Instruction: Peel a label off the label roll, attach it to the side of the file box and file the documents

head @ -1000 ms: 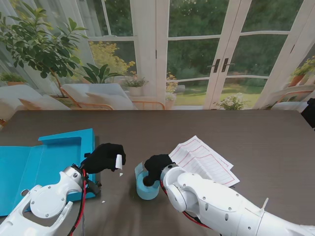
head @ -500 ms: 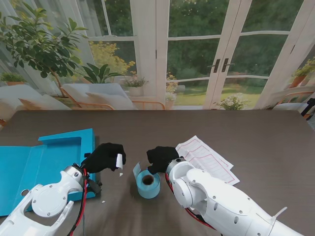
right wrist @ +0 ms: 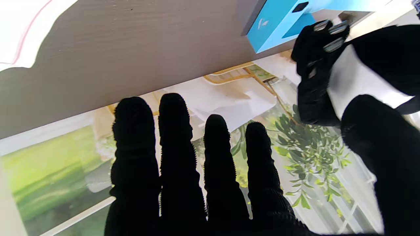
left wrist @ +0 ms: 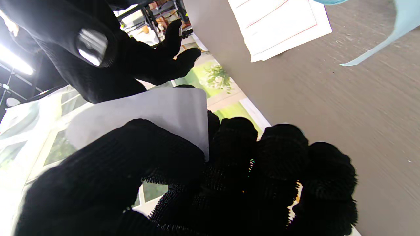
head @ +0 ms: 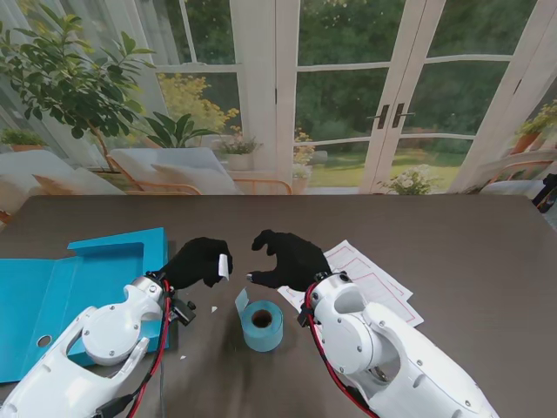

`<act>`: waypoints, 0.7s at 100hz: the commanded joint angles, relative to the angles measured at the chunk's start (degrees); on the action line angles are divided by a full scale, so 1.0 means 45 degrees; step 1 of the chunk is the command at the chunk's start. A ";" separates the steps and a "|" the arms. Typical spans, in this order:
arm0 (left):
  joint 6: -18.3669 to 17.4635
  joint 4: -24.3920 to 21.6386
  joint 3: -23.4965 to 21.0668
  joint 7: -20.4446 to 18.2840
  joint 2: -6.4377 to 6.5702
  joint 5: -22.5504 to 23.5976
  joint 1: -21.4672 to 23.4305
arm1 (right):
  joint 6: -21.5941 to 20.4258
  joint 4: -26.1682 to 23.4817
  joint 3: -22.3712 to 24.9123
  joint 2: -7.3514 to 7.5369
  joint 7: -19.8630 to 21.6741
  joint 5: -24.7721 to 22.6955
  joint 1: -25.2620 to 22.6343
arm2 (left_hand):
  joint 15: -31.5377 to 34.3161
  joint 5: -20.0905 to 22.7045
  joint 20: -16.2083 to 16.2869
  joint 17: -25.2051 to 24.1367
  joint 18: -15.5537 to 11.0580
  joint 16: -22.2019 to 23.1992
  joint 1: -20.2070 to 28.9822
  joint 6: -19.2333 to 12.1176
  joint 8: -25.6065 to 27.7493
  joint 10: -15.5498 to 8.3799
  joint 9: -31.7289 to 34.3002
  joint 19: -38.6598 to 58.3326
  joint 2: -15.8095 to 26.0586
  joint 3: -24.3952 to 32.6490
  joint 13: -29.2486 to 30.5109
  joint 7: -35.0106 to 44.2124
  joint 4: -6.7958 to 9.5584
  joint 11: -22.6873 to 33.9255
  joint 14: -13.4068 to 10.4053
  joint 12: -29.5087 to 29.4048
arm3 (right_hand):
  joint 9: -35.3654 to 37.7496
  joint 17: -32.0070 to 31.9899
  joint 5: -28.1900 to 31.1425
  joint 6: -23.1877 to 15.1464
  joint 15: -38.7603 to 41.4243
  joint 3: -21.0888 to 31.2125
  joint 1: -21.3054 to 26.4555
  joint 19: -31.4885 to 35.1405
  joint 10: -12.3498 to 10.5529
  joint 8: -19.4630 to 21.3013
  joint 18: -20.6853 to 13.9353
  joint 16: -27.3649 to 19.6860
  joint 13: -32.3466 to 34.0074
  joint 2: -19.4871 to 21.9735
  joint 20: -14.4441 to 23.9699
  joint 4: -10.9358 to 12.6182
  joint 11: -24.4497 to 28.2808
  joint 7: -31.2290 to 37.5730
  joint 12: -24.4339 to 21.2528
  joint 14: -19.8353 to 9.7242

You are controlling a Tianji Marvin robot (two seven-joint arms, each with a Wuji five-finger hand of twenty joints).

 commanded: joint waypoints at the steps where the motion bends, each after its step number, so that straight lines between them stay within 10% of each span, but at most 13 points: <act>1: 0.0211 0.0022 0.0131 -0.0190 -0.0152 0.0052 -0.0185 | 0.0004 -0.0142 -0.0121 0.0002 0.0044 -0.0139 -0.0109 | 0.0551 0.0031 0.0289 0.0330 -0.0101 -0.0062 0.0358 0.0335 0.0233 -0.1143 0.0413 0.1007 -0.0432 0.0111 0.0349 0.0632 0.0513 0.0191 -0.0131 -0.0096 | -0.0663 -0.4750 -0.0756 0.0143 -0.0027 -0.0263 -0.0638 -0.0314 -0.0299 -0.0216 0.0090 0.0037 -0.0428 -0.0562 0.0026 -0.0309 0.0291 0.0056 0.0102 0.0054; 70: 0.0872 0.0550 0.0950 -0.0280 -0.0265 -0.0345 -0.1005 | 0.0335 0.0080 -0.0713 -0.0585 -0.1850 0.0465 -0.0449 | 0.0673 0.0108 0.0158 0.0538 -0.0025 -0.0253 0.0362 0.0353 0.0187 -0.1166 0.0405 0.1305 -0.0434 0.0068 0.0525 0.0687 0.0520 0.0529 -0.0110 -0.0449 | -0.1542 -0.4810 -0.1648 0.3622 0.1040 0.1187 -0.1794 -0.0275 0.0645 -0.0006 0.0191 0.0348 -0.0429 -0.1693 0.0639 -0.0887 0.1413 0.1265 0.0493 0.0375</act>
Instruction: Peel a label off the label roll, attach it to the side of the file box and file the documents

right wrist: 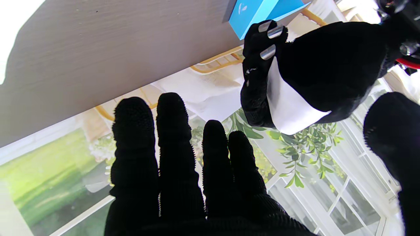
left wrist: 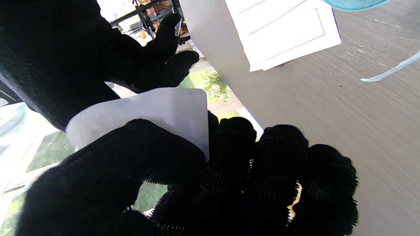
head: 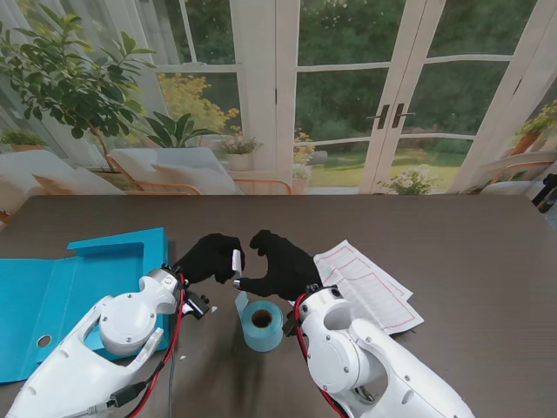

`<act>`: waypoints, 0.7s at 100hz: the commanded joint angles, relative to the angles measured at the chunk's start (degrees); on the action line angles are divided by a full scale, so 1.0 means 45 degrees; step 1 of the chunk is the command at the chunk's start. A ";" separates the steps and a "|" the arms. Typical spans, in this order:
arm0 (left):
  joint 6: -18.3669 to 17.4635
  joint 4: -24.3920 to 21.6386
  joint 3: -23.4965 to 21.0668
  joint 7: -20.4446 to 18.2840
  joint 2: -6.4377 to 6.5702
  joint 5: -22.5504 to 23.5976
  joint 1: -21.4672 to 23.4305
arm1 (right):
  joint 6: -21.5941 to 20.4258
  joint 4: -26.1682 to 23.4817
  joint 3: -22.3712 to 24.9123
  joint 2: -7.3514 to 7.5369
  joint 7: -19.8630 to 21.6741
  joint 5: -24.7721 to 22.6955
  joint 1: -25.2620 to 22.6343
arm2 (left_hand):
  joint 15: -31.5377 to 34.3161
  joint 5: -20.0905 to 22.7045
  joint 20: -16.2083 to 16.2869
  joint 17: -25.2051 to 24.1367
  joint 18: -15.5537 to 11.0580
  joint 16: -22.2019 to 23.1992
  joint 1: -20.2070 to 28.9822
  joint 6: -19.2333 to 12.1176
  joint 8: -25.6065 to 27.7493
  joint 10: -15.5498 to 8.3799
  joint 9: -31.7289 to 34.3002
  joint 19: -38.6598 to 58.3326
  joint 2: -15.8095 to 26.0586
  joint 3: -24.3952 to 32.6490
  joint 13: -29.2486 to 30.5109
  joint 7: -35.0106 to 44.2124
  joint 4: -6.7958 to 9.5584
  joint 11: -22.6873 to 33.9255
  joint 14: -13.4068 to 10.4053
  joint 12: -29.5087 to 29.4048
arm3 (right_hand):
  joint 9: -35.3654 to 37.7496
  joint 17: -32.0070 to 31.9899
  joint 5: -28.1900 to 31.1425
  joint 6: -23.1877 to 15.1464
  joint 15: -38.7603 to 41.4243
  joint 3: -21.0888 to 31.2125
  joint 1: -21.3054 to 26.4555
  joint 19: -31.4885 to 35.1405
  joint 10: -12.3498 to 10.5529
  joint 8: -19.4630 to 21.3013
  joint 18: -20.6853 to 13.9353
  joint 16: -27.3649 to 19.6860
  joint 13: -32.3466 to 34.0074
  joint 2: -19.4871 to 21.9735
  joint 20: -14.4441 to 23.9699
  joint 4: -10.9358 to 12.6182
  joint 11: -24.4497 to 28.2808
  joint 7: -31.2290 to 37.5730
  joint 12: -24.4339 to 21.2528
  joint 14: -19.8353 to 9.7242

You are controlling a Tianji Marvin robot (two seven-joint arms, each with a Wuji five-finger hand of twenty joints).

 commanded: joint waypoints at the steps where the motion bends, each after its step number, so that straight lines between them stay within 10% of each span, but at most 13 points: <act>1: -0.0020 0.0033 0.0024 -0.0302 -0.0072 -0.0086 -0.0022 | 0.0111 0.0173 -0.0126 -0.0193 0.0066 -0.0127 0.0050 | 0.0514 0.0108 0.0159 0.0262 -0.0025 -0.0088 0.0352 0.0451 0.0181 -0.1083 0.0407 0.1005 -0.0436 0.0040 0.0387 0.0589 0.0518 0.0254 -0.0048 -0.0110 | -0.0425 -0.4800 -0.0485 0.0424 0.0224 0.0357 -0.0475 0.0004 0.0277 -0.0027 0.0174 0.0178 -0.0478 -0.0584 0.0135 -0.0271 0.0302 -0.0026 0.0242 0.0155; 50: -0.0094 0.0105 0.0137 -0.0597 -0.0037 -0.0342 -0.0129 | 0.1155 0.0473 -0.0765 -0.0459 -0.0511 -0.0401 0.0279 | 0.0530 0.0085 0.0104 0.0202 0.0003 -0.0125 0.0362 0.0480 0.0192 -0.1036 0.0373 0.0995 -0.0431 0.0063 0.0373 0.0585 0.0530 0.0292 -0.0023 -0.0164 | -0.0321 -0.4602 -0.0498 0.1087 0.0643 0.0451 -0.0199 0.0233 0.0653 -0.0230 0.0253 0.0209 -0.0131 -0.0481 0.0109 -0.0239 0.0512 -0.0065 0.0105 0.0350; 70: -0.0148 0.0080 0.0180 -0.0735 0.0003 -0.0317 -0.0136 | 0.1195 0.0531 -0.0822 -0.0486 -0.0538 -0.0329 0.0311 | 0.0529 0.0079 0.0096 0.0177 -0.0002 -0.0132 0.0357 0.0461 0.0200 -0.1065 0.0375 0.0988 -0.0432 0.0054 0.0357 0.0584 0.0520 0.0303 -0.0021 -0.0151 | -0.0124 -0.4545 -0.0301 0.0397 0.0790 -0.0302 0.0809 0.0501 0.0464 -0.0026 0.0269 0.0147 0.0008 0.1899 -0.0047 0.0109 0.0644 0.0454 0.0041 0.0442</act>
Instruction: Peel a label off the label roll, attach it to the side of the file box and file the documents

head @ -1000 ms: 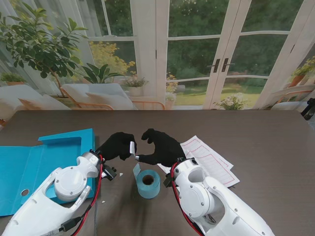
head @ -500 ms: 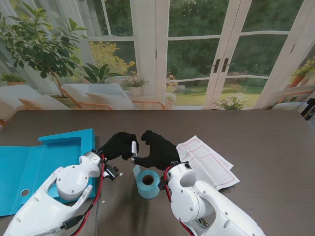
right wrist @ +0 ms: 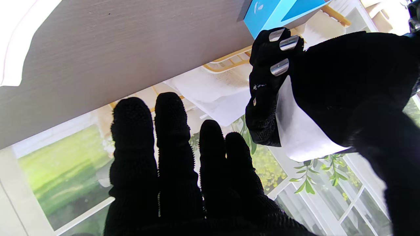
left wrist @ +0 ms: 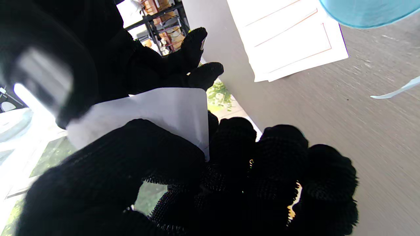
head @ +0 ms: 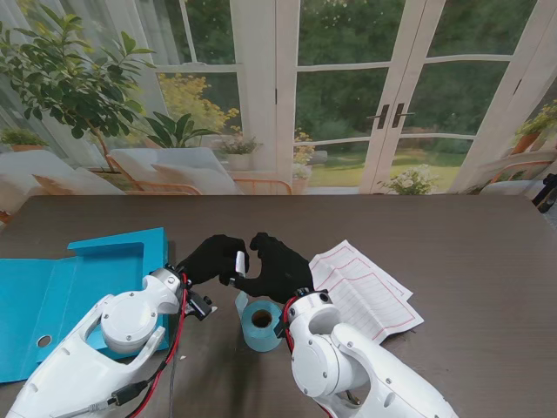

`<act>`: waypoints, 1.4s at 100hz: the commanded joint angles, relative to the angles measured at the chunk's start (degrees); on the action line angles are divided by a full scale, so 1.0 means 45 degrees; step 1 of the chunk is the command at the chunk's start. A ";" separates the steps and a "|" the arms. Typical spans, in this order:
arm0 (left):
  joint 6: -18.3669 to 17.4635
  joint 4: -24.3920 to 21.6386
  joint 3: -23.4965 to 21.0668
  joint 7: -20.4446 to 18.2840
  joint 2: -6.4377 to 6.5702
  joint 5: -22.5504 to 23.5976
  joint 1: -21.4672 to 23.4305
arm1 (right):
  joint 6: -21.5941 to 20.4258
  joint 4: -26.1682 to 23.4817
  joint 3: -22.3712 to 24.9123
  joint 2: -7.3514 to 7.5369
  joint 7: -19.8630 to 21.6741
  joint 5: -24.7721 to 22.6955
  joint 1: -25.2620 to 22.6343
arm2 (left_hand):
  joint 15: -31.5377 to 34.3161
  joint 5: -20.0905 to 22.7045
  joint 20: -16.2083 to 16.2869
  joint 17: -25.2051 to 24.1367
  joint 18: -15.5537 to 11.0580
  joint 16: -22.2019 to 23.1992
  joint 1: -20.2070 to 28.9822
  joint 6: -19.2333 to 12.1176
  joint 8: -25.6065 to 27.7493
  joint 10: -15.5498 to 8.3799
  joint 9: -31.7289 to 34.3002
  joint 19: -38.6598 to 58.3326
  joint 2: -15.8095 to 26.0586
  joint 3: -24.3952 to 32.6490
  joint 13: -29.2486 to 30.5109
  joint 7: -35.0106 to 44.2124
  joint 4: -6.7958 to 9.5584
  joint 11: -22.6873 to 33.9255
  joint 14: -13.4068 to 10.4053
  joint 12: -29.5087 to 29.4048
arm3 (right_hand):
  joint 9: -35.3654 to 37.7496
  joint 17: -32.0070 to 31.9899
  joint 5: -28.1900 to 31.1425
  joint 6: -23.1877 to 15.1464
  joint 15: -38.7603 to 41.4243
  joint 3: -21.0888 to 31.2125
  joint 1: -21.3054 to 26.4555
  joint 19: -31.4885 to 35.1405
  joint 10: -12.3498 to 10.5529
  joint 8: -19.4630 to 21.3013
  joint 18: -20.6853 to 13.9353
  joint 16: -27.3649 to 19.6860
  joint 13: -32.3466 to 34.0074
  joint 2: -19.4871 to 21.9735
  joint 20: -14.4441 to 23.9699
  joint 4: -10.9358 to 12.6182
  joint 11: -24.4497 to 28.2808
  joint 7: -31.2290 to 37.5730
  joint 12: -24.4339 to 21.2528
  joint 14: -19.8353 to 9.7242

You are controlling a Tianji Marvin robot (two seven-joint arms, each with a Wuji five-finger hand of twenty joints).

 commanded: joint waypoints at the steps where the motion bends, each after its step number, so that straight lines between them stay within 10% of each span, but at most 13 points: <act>1: -0.0039 -0.0032 0.0020 -0.0284 -0.0012 0.0002 0.0031 | -0.0092 -0.0065 0.0007 -0.0018 0.0330 0.0031 -0.0046 | 0.0508 0.0072 0.0105 0.0176 -0.0003 -0.0102 0.0347 0.0456 0.0199 -0.1064 0.0370 0.0970 -0.0434 0.0048 0.0356 0.0568 0.0517 0.0250 -0.0018 -0.0107 | -0.0143 -0.4550 -0.0198 -0.0205 0.0209 -0.0345 0.0238 0.0386 -0.0073 0.0008 0.0105 0.0125 0.0002 0.0877 -0.0051 0.0120 0.0316 0.0391 0.0044 0.0259; 21: -0.0001 -0.0107 -0.0005 -0.0306 -0.0002 0.0000 0.0100 | -0.0519 0.0013 0.0080 0.0036 0.0310 -0.0054 -0.0102 | 0.0501 0.0064 0.0103 0.0113 -0.0026 -0.0104 0.0350 0.0457 0.0198 -0.1029 0.0366 0.0961 -0.0433 0.0060 0.0318 0.0563 0.0526 0.0243 -0.0007 -0.0100 | 0.0099 -0.4443 -0.0020 -0.0775 0.0385 0.0006 0.0670 0.0542 -0.0180 0.0259 0.0074 0.0163 0.0203 0.2854 -0.0016 0.0572 0.0559 0.0927 0.0163 0.0233; 87: 0.0057 -0.0114 0.0095 -0.0517 0.0052 0.0012 0.0165 | -0.1391 0.0447 0.0215 0.0115 0.0231 -0.0088 -0.0129 | 0.0467 -0.0020 0.0155 -0.0149 -0.0045 -0.0072 0.0367 0.0466 0.0226 -0.0968 0.0316 0.0896 -0.0425 0.0096 0.0133 0.0546 0.0545 0.0180 0.0105 -0.0004 | 0.1262 -0.3670 0.1471 -0.1600 0.0903 0.0878 0.3641 0.1083 -0.0619 0.0595 0.0075 0.0184 0.1190 0.3843 -0.0121 0.0714 0.0912 0.1207 0.0405 0.0067; 107: 0.0128 -0.0132 0.0136 -0.0719 0.0102 0.0035 0.0168 | -0.1751 0.0609 0.0205 0.0137 0.0182 -0.0168 -0.0082 | 0.0478 -0.0086 0.0218 -0.0311 -0.0085 -0.0031 0.0360 0.0477 0.0251 -0.0951 0.0288 0.0867 -0.0427 0.0098 0.0035 0.0552 0.0539 0.0112 0.0135 0.0100 | 0.2686 -0.2834 0.2146 -0.2144 0.0792 0.0922 0.5011 0.1363 -0.0862 -0.1357 0.0204 0.0134 0.2218 0.2854 -0.0447 -0.0794 0.0687 0.1852 0.0508 -0.0030; 140: 0.0087 -0.0119 0.0165 -0.0844 0.0137 0.0074 0.0139 | -0.2096 0.1007 0.0119 -0.0121 -0.0774 -0.0082 -0.0003 | 0.0515 -0.0104 0.0293 -0.0392 -0.0090 -0.0005 0.0361 0.0457 0.0245 -0.0917 0.0282 0.0847 -0.0423 0.0102 -0.0040 0.0545 0.0539 0.0050 0.0197 0.0187 | 0.5450 -0.0766 0.3915 -0.2773 0.0851 0.1502 0.5655 0.1944 -0.0702 -0.2238 0.0078 0.0183 0.4616 0.1408 -0.0895 -0.1699 0.0495 0.2857 0.0689 -0.0689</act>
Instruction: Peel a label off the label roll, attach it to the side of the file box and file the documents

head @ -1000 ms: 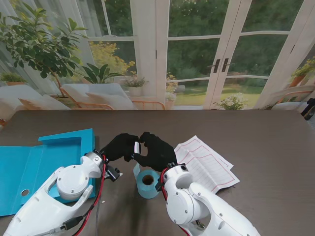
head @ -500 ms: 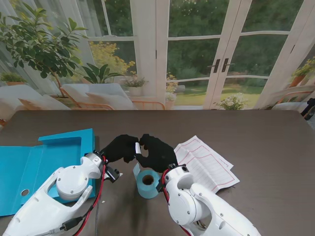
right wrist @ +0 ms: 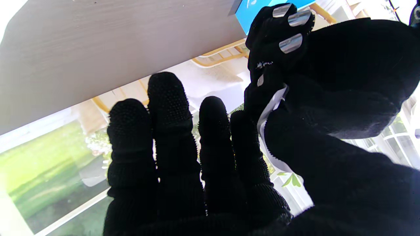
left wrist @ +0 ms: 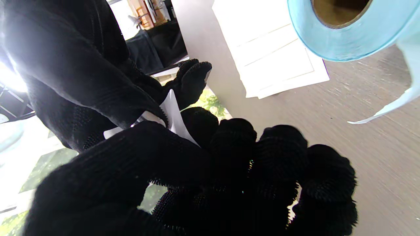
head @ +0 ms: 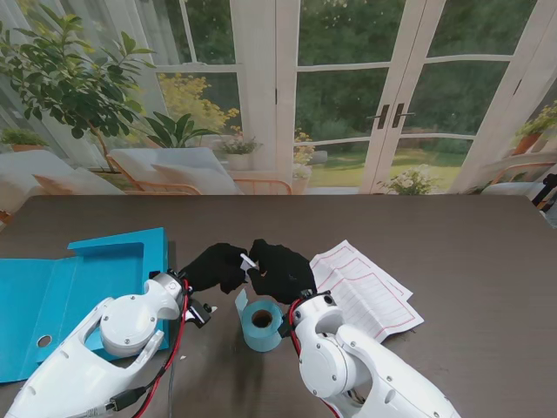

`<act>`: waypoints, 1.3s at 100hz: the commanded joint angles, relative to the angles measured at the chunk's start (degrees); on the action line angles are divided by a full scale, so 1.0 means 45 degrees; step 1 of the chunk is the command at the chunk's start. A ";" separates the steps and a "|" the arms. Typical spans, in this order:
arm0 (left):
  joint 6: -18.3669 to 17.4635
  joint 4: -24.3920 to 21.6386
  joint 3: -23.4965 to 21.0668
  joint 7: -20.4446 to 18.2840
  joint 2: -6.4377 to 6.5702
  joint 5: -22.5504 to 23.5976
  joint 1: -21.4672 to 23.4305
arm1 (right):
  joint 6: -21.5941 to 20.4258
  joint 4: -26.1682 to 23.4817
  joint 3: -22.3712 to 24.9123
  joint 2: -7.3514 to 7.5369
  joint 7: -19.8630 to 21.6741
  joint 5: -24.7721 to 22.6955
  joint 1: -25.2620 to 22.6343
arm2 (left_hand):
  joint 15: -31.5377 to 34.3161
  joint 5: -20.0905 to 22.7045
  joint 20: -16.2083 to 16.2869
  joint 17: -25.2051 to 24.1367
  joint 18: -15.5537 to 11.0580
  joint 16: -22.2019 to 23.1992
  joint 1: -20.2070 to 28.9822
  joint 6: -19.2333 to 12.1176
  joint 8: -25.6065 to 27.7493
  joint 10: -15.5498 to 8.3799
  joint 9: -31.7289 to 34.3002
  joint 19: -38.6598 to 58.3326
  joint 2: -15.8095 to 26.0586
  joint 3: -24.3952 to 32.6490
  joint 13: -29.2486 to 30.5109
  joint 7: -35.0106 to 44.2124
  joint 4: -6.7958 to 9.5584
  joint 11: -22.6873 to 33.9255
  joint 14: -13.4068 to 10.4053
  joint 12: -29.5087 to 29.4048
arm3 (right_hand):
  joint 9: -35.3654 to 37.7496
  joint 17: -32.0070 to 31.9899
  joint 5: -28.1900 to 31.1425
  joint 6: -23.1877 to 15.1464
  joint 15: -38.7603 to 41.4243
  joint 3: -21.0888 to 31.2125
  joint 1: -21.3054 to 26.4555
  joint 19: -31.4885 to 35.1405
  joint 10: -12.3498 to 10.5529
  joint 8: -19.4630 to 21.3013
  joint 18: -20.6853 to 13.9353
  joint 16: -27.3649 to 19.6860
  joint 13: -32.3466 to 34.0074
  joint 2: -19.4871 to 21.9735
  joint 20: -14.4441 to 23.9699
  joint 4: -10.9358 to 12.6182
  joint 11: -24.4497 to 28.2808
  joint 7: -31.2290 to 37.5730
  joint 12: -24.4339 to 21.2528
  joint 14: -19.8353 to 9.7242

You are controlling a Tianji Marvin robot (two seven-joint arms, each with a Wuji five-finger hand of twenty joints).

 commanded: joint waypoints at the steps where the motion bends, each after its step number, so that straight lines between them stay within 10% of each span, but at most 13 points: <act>1: -0.0025 -0.0085 0.0044 -0.0296 -0.0040 0.0002 0.0019 | -0.0215 0.0063 -0.0058 -0.0160 0.0012 0.0039 -0.0025 | 0.0436 -0.0161 0.0295 -0.0139 -0.0092 0.0008 -0.0134 0.0458 0.0208 -0.0920 0.0271 0.0826 -0.0448 -0.0207 0.0071 0.0445 0.0547 -0.0081 0.0196 0.0145 | 0.0886 -0.0900 0.0721 -0.1190 0.0132 0.0708 0.0489 0.0665 -0.0144 -0.0366 -0.0173 0.0084 0.1027 -0.0692 -0.0367 -0.0430 -0.0113 0.0565 0.0241 -0.0437; 31: 0.0099 -0.0116 0.0045 -0.0317 -0.0040 0.0002 0.0037 | -0.0833 0.0466 -0.0008 -0.0339 -0.0712 0.0218 0.0003 | 0.0587 -0.0449 0.0516 -0.0663 -0.0314 0.0148 -0.0220 0.0493 0.0285 -0.0778 0.0104 0.0845 -0.0205 -0.0144 -0.0420 0.0509 0.0522 -0.0158 0.0347 0.0491 | 0.4103 0.2456 0.3480 -0.1452 0.2814 0.2251 0.0886 0.1487 -0.0175 -0.0890 -0.0648 0.1624 0.3206 -0.2607 -0.0874 -0.0762 -0.0223 0.1504 0.0963 -0.1412; 69: 0.0294 -0.0103 0.0016 0.0013 -0.0146 -0.0205 0.0201 | -0.1405 0.0719 0.0065 -0.0341 -0.0734 0.0396 0.0104 | 0.0508 -0.0951 0.0820 -0.1945 -0.0437 0.0197 -0.0383 0.0511 0.0199 -0.0282 -0.0633 -0.0084 0.0176 0.0140 -0.1677 0.0562 0.0445 -0.0384 0.0977 0.1175 | 0.7203 0.5104 0.5630 -0.1393 0.7233 0.3805 0.0266 0.3238 -0.0497 0.0003 -0.0273 0.3481 0.3245 -0.4322 0.0813 -0.1076 -0.0924 0.1274 0.1941 -0.2274; 106: 0.0599 -0.0403 -0.0190 0.0146 -0.0164 -0.0203 0.0476 | -0.1469 0.0787 0.0133 -0.0282 -0.0605 0.0331 0.0159 | -0.1005 -0.1097 0.0846 -0.2864 -0.0370 -0.0360 -0.0627 0.0325 -0.0209 0.0256 -0.1185 -0.1015 0.0444 -0.0011 -0.2621 0.0300 0.0134 -0.1759 0.1470 0.0347 | 0.7288 0.5645 0.6460 -0.1826 0.9845 0.3947 -0.0221 0.5390 -0.0726 0.0782 -0.1068 0.5007 0.3230 -0.4422 0.2142 -0.1112 0.1279 0.1338 0.2637 -0.2768; 130: 0.0900 -0.0627 -0.0338 0.0210 -0.0192 -0.0377 0.0668 | -0.1493 0.0856 0.0182 -0.0305 -0.0643 0.0395 0.0229 | -0.3168 -0.1081 0.0535 -0.4171 -0.0423 -0.1112 -0.0816 0.0591 -0.1587 0.1234 -0.2432 -0.1958 0.0811 -0.0548 -0.3911 -0.1804 -0.0017 -0.3471 0.2038 -0.1654 | 0.7335 0.5962 0.7343 -0.1334 1.1686 0.4934 -0.0288 0.7050 -0.0855 0.1076 -0.1487 0.6045 0.3204 -0.6222 0.2898 -0.0264 0.3525 0.1359 0.2982 -0.2561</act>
